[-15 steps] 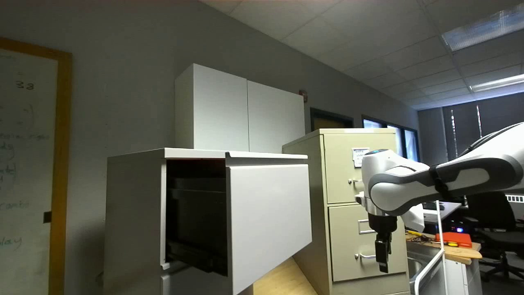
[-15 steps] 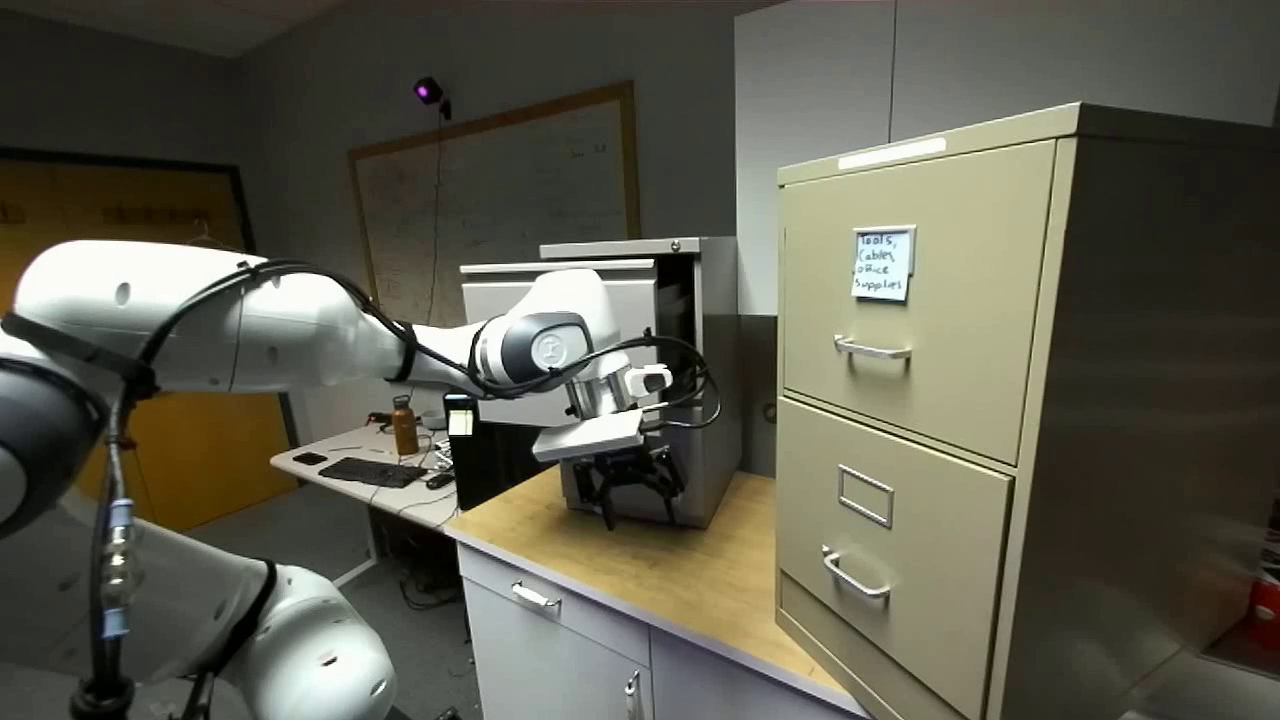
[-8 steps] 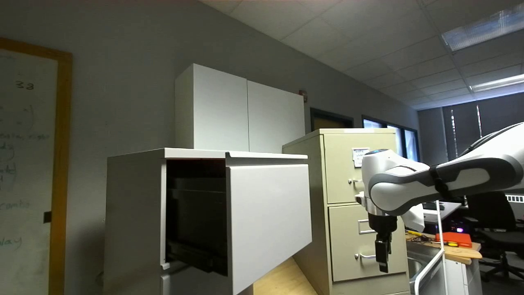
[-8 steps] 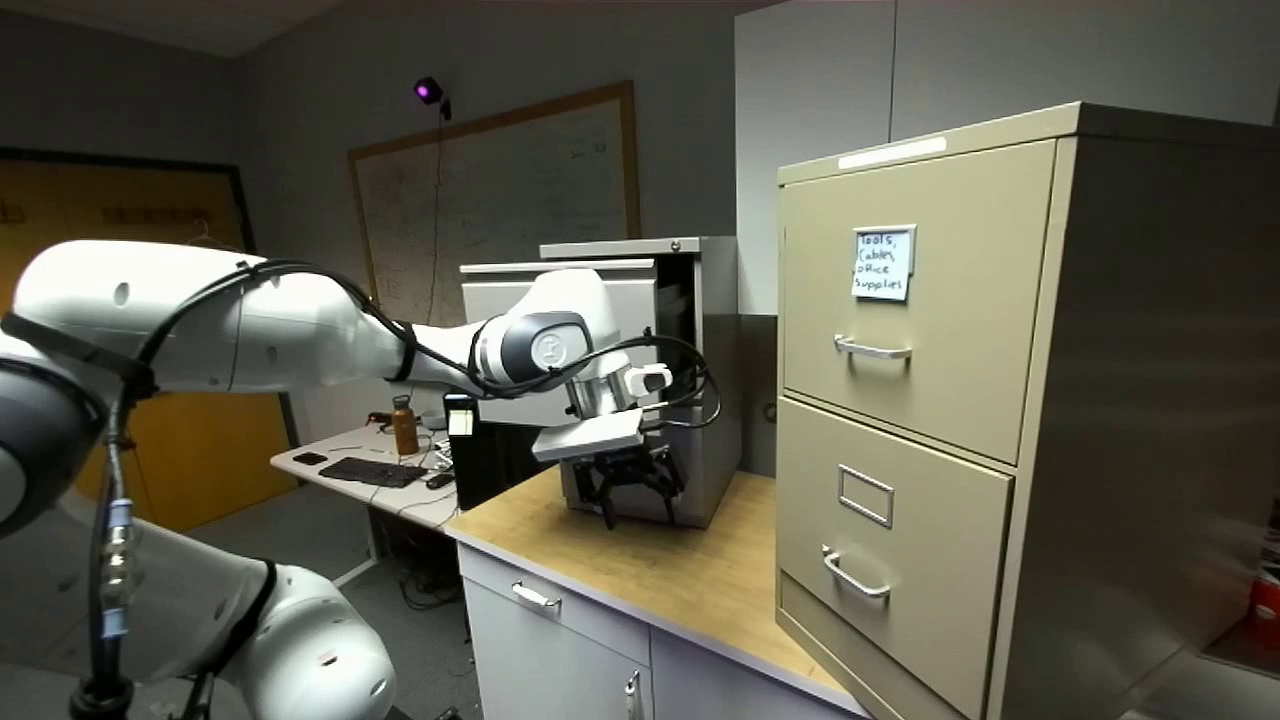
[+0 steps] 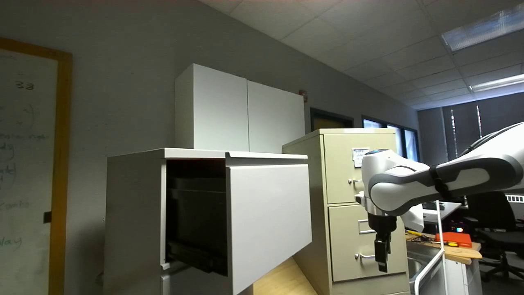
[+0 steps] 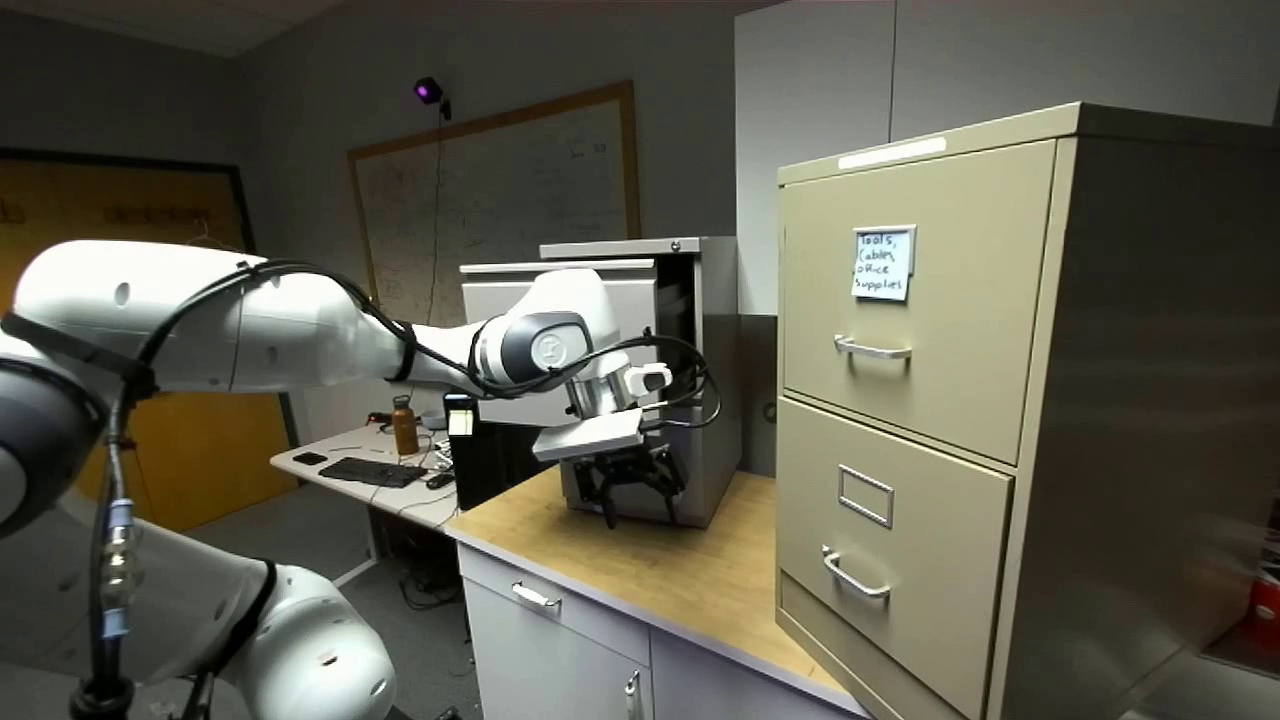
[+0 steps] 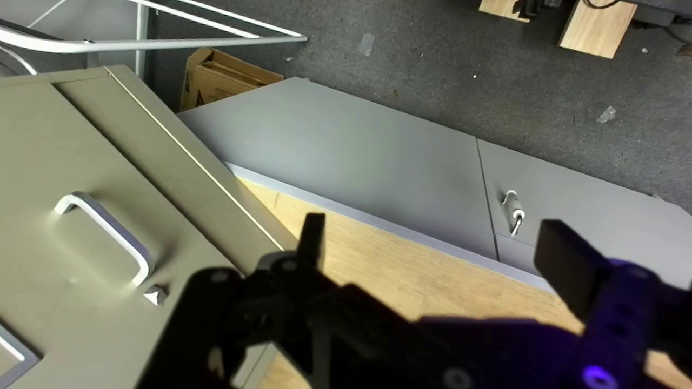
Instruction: Close the top drawer of the cabinet to the left.
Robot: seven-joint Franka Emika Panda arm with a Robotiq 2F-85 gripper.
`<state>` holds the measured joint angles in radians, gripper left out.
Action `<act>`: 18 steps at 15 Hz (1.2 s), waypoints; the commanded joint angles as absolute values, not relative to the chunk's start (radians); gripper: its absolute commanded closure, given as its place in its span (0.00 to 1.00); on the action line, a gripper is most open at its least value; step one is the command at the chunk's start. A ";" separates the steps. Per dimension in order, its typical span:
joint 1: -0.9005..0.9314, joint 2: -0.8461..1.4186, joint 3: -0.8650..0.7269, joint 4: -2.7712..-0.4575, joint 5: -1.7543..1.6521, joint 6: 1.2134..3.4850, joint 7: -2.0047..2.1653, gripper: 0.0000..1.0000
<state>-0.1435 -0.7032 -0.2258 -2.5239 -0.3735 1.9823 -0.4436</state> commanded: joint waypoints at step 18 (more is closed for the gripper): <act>0.042 -0.905 -0.140 -2.469 -0.264 2.254 -0.394 0.77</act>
<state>0.0142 -0.8852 -0.1520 -2.4696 -0.2995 2.2093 -0.4172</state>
